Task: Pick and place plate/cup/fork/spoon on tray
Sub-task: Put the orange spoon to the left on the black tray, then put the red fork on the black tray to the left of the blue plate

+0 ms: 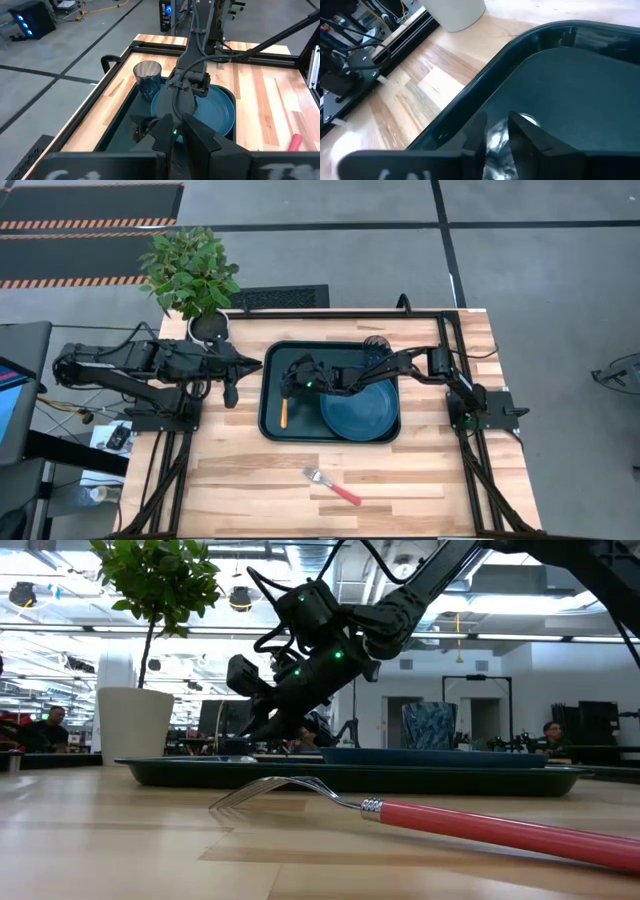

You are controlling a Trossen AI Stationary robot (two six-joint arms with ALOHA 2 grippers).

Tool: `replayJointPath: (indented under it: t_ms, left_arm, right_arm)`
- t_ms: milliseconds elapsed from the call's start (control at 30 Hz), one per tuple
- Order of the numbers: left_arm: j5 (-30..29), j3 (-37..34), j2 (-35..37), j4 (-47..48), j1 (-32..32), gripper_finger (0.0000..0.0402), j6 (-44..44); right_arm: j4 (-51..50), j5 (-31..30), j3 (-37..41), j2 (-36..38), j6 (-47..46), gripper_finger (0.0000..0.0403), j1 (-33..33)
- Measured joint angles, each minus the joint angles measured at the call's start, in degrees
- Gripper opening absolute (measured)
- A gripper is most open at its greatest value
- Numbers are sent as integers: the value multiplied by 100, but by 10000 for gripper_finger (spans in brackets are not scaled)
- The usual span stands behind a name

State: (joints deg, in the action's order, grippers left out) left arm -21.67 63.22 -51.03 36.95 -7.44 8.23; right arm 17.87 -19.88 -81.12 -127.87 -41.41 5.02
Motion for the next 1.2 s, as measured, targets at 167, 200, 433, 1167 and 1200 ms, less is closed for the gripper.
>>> replayJointPath:
  t_ms: [167, 200, 433, 1167, 1200]
  left_arm:
    - [2, 0, 0, 2, 0, 27, -2]
    - [1, 0, 0, 2, 0, 27, -14]
    - [374, 0, 115, 14, 2, 27, -10]
    - [495, -804, 201, -349, -160, 27, 652]
    - [496, -804, 201, -350, -162, 27, 658]
  right_arm:
    - [-271, 30, 3, 48, 372, 144, 52]
    - [-413, 30, 9, 121, 485, 149, 62]
    - [-2507, 462, 0, 1447, 1390, 163, -32]
    - [-4456, 485, 0, 1490, -53, 175, -2938]
    - [-4319, 626, -2, 1419, -68, 181, -2947]
